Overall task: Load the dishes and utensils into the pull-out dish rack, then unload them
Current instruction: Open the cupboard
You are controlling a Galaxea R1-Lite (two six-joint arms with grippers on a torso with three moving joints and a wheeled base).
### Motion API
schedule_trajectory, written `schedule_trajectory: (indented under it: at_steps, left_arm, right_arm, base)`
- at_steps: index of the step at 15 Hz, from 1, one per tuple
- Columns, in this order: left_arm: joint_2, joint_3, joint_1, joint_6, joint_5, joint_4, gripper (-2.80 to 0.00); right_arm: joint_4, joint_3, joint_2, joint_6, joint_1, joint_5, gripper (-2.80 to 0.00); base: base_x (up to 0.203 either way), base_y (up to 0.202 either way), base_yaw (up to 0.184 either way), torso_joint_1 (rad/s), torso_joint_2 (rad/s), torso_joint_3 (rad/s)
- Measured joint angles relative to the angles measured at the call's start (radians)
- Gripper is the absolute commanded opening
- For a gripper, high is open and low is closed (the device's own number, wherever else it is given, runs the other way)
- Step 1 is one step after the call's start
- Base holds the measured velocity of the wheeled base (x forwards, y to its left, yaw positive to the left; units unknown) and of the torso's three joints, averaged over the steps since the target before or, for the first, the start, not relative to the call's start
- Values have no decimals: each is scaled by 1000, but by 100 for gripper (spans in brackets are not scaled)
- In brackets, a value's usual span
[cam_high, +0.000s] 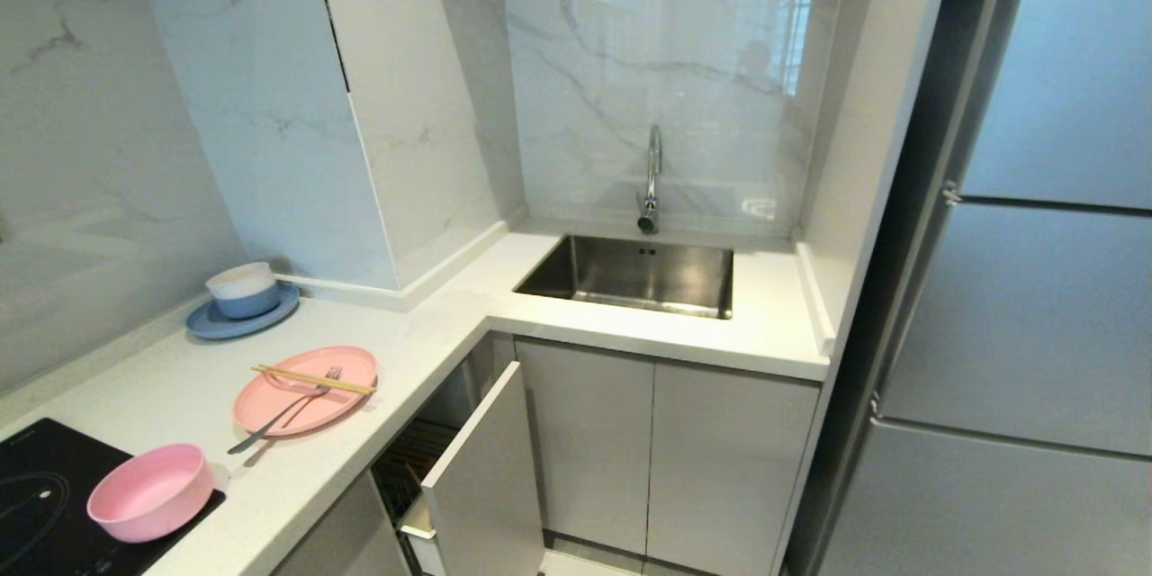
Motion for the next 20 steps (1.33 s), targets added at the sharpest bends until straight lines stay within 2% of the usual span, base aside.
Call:
schedule_trajectory:
  at_steps: [17, 20]
  left_arm:
    - [0, 0, 0, 0, 0, 0, -280]
    - [0, 0, 0, 0, 0, 0, -280]
  right_arm:
    - [0, 0, 0, 0, 0, 0, -280]
    - [0, 0, 0, 1, 0, 0, -280]
  base:
    - [0, 0, 0, -1, 2, 1]
    - [0, 0, 0, -131, 304, 145]
